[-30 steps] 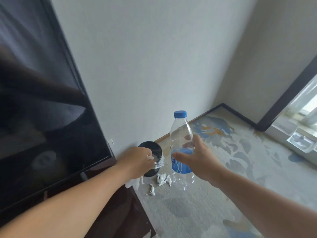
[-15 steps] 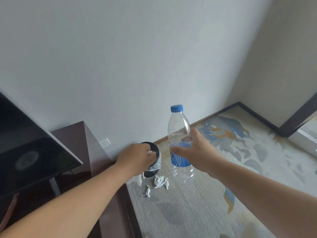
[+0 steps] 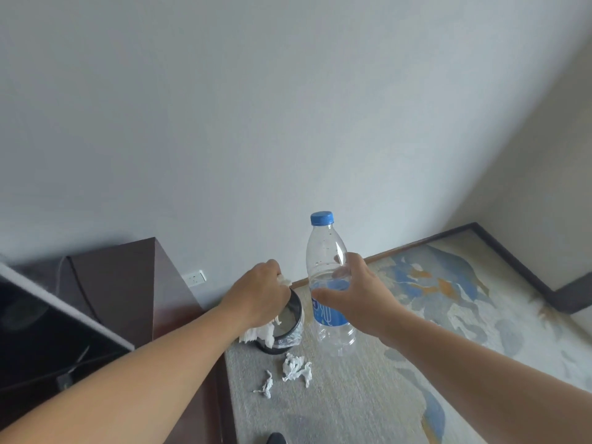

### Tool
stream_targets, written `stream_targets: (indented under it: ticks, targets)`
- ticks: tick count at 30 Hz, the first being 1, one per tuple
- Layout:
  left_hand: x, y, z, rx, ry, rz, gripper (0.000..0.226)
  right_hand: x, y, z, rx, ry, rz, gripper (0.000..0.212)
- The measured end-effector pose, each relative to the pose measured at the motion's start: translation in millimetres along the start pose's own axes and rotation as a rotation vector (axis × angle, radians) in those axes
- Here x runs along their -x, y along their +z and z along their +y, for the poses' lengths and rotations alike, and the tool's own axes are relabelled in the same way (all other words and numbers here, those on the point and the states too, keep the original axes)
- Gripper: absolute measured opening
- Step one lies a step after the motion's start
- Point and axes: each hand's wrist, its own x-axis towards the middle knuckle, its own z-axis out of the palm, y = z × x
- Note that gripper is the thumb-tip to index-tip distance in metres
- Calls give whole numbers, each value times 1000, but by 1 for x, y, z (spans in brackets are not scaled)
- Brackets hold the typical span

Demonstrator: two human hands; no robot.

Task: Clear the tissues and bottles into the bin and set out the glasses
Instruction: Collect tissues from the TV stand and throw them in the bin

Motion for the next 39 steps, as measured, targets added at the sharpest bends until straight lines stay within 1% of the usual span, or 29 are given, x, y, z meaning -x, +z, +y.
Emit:
stream_targets:
  ticks: [3, 6, 10, 12, 15, 19, 22, 24, 26, 28, 30, 33, 37, 39]
  targets:
    - [-26, -3, -2, 58, -50, 3, 9, -30, -4, -5, -14, -25, -10, 60]
    - [-49, 4, -11, 70, -56, 21, 15, -57, -5, -1, 5, -37, -57, 68]
    - [-74, 15, -22, 46, -79, 57, 33, -101, -11, 8, 11, -38, -133, 71]
    - [-84, 21, -24, 55, -125, 72, 42, -124, -13, 13, 1, -45, -180, 73]
    - [-98, 29, -24, 111, -225, 114, 49, -159, -16, 20, -17, -59, -266, 73]
    - [-121, 44, -26, 170, -343, 241, 54, -203, -16, 36, 49, -100, -365, 70]
    - [-135, 59, -34, 177, -402, 315, 56, -230, -12, 50, 97, -112, -383, 74]
    - [-143, 68, -42, 196, -427, 351, 50, -246, -6, 58, 122, -123, -392, 76]
    - [-151, 78, -53, 218, -455, 365, 43, -261, 1, 65, 129, -126, -394, 77]
    - [-163, 91, -66, 220, -468, 344, 41, -275, 12, 74, 126, -117, -382, 75]
    - [-177, 104, -81, 219, -455, 330, 43, -289, 28, 85, 124, -103, -357, 68]
    - [-198, 128, -106, 216, -440, 336, 54, -309, 59, 107, 122, -88, -328, 62]
    - [-219, 166, -140, 107, -469, 353, 57, -331, 103, 142, 150, -100, -322, 70]
    - [-228, 187, -158, 116, -479, 341, 56, -343, 123, 160, 180, -105, -327, 70]
